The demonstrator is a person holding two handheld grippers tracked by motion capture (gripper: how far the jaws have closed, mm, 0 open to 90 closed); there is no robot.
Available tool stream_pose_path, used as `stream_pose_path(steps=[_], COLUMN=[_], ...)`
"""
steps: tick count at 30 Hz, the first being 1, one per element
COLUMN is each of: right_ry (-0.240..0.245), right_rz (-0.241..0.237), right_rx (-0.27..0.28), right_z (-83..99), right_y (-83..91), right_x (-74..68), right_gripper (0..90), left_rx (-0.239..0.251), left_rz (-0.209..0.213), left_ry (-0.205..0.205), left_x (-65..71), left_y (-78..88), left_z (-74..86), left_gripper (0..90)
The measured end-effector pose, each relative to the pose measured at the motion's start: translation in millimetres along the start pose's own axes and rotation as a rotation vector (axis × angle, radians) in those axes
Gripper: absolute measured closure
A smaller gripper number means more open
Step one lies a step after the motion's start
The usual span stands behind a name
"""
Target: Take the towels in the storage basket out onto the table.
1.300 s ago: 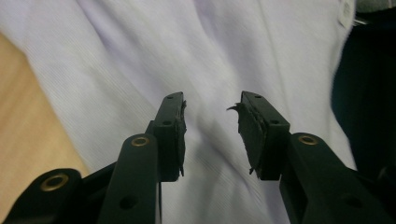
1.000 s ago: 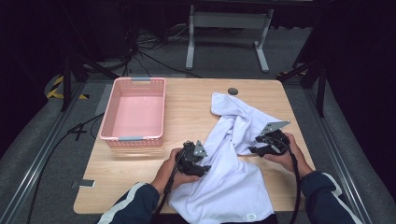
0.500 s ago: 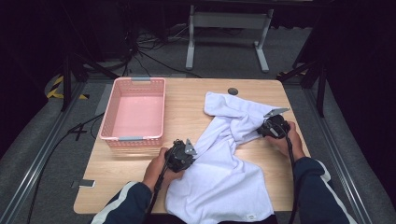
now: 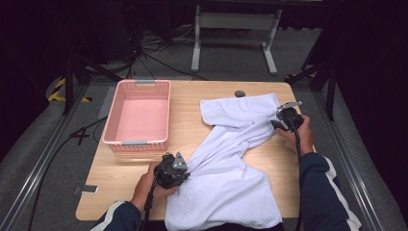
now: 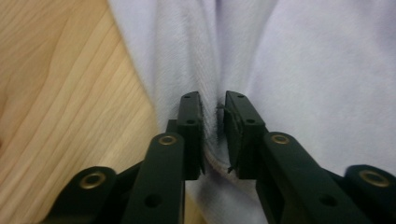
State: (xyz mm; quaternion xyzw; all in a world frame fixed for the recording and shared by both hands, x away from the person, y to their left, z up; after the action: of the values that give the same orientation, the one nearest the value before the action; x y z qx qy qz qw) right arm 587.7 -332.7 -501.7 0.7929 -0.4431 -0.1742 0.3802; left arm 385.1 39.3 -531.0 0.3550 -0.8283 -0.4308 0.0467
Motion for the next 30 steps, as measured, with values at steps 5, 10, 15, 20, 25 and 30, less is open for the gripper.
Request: stream_pose_path(steps=[5, 10, 15, 20, 25, 30], right_ry=[0.127, 0.208, 0.229, 0.22, 0.229, 0.213], right_rz=[-0.284, -0.45, -0.471, -0.45, -0.388, -0.321], right_rx=[0.086, 0.04, 0.008, 0.003, -0.02, -0.016], right_z=[-6.1, 13.8, 24.1, 24.1, 26.4, 30.0], right_y=[22.8, 20.4, 8.4, -2.5, 0.3, 11.6], right_x=[-71.1, -121.6, -131.6, -133.7, -124.0, -103.0], right_gripper=[58.1, 58.3, 54.1, 63.5, 87.3, 88.7], left_rx=[0.033, 0.035, 0.031, 0.023, 0.038, 0.065], left_rz=[0.003, 0.017, 0.025, 0.027, 0.033, 0.025], left_ry=[0.01, -0.018, -0.036, -0.045, -0.028, -0.017], left_x=[0.5, 7.3, 11.3, 9.5, 6.3, 1.7], left_y=[1.7, -5.4, -16.8, -21.9, -20.2, -13.2], left_z=[-10.7, -18.4, -25.6, -25.1, -24.0, -27.6], left_gripper=[64.6, 60.7, 59.8, 72.1, 80.7, 82.4])
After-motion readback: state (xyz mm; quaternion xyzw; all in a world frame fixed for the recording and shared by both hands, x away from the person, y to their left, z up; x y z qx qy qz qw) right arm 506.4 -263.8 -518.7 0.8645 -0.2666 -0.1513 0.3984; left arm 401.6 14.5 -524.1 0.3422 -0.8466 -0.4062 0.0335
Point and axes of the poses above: each handheld gripper's, and its own axes: y roughly backward along the jaws, z roughly out of its underside, x roughly to its right, the point moved 10 cm from there along -y, roughly forward along the jaws, and after that the axes turned 15 degrees about -z, right-handed, at the moved point
